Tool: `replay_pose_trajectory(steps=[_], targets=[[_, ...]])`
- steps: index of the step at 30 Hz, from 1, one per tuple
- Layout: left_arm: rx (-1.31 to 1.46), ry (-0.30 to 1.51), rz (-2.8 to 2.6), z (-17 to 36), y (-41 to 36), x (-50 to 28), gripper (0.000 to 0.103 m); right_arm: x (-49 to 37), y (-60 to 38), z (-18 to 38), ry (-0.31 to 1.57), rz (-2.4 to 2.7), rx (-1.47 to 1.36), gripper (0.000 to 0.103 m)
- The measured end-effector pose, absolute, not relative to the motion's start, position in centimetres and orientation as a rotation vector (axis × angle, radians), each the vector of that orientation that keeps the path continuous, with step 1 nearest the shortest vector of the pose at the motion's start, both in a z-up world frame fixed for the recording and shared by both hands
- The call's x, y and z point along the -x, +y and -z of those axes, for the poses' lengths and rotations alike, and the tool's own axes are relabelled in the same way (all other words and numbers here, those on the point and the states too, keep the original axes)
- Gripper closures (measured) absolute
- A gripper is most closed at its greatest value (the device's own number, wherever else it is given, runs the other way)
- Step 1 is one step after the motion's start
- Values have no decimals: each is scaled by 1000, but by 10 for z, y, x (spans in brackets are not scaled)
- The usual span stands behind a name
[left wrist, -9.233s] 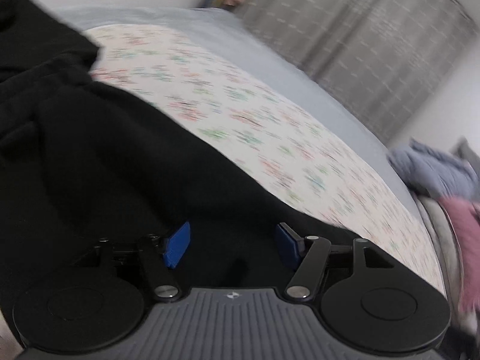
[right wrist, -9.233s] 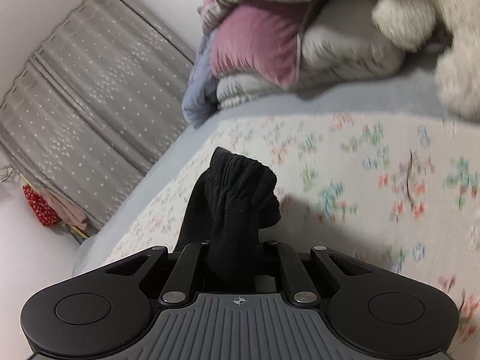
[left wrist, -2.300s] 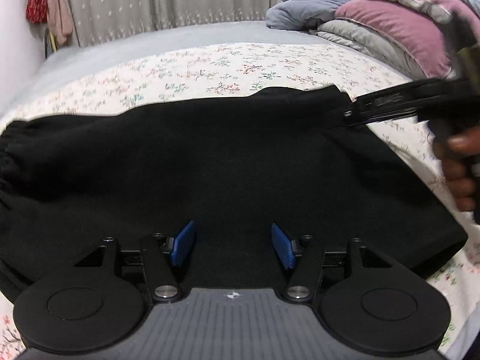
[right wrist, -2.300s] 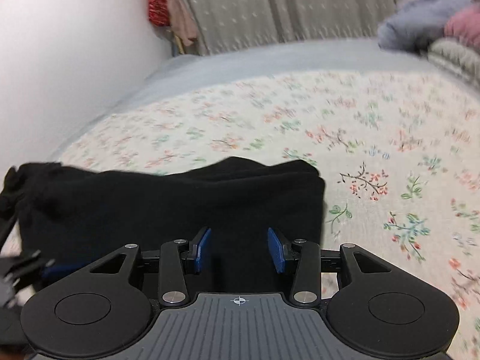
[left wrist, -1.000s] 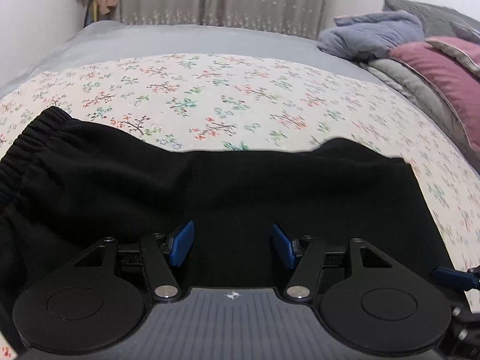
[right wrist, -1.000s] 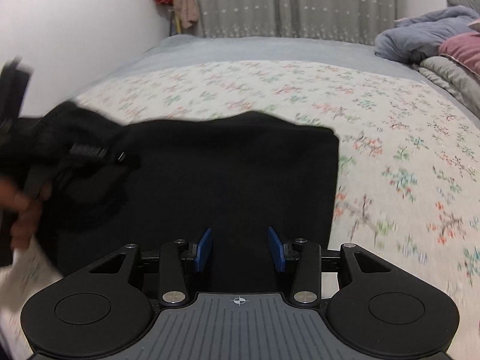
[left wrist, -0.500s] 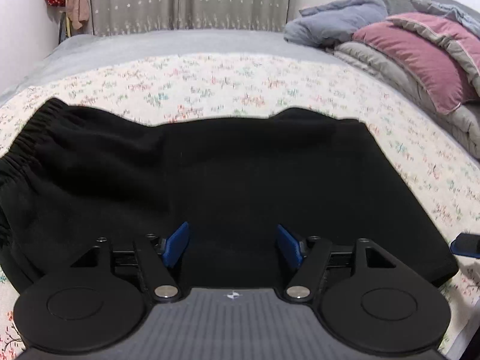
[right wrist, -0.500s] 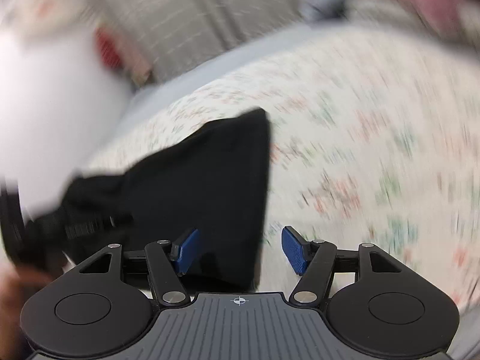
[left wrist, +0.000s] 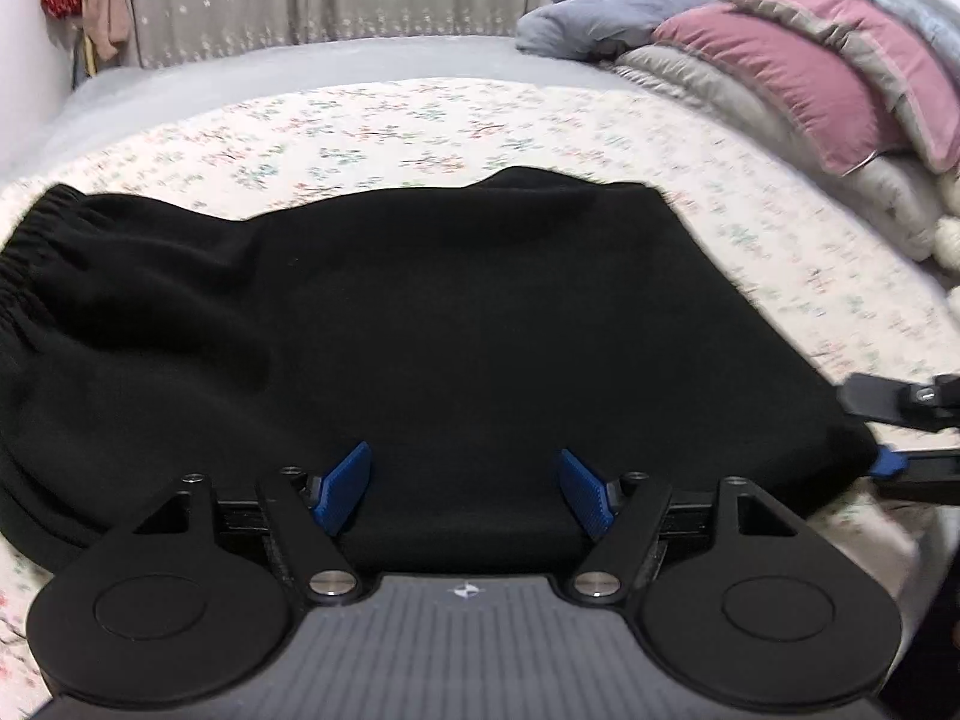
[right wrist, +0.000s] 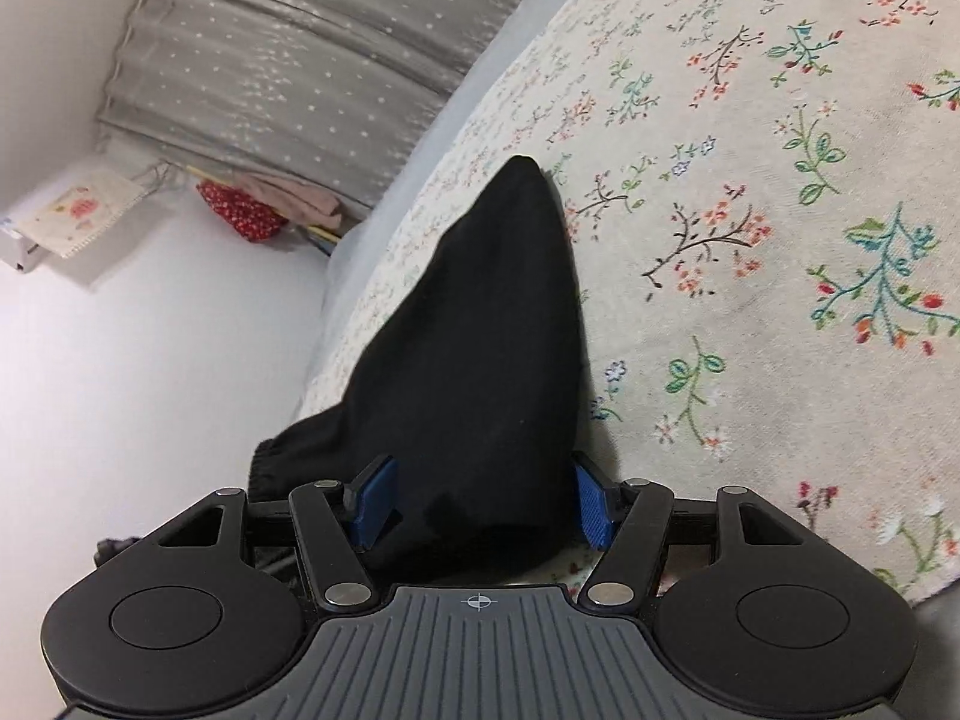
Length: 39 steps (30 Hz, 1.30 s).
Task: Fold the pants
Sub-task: 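Grasp a corner of the folded pants with the right tool and lift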
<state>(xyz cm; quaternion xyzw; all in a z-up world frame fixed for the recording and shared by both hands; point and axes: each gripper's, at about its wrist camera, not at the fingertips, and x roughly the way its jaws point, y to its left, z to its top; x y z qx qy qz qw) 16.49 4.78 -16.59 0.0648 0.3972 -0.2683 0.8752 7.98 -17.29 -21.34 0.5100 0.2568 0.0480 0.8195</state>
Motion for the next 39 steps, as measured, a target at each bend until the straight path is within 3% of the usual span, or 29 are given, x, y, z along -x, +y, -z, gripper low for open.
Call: replay_pose_trajectory(steps=[7,11,12,14,15,23,26,28,29,32,33,35,36,39], targets=[[-61,879,557,164,52,-171,31,-79,-169,219,485,-117,-1155,41],[116,927,557,162,71,-186,31,-78,-164,218,464,-102,-1170,41],[157,936,553,163,76,-189,31,-79,-162,216,465,-94,-1158,44],[204,946,549,164,82,-191,31,-83,-154,210,487,-53,-1064,61],[208,947,551,164,83,-191,31,-84,-149,207,490,-34,-1020,75],[194,955,553,164,84,-192,31,-83,-117,177,399,42,-798,83],[111,945,554,162,77,-188,31,-85,-120,183,408,83,-889,72],[53,931,553,163,70,-181,27,-83,-126,193,424,118,-978,25],[25,925,556,163,66,-179,25,-83,-129,198,433,130,-1008,21],[-24,915,559,164,59,-175,20,-83,-131,199,412,148,-1014,22],[-26,915,555,164,59,-175,20,-84,-130,197,408,151,-999,24],[17,922,555,162,64,-181,20,-88,-126,195,424,168,-947,51],[58,927,557,162,69,-184,20,-91,-123,194,436,184,-908,79],[153,920,539,158,80,-191,20,-92,-111,181,424,201,-776,84]])
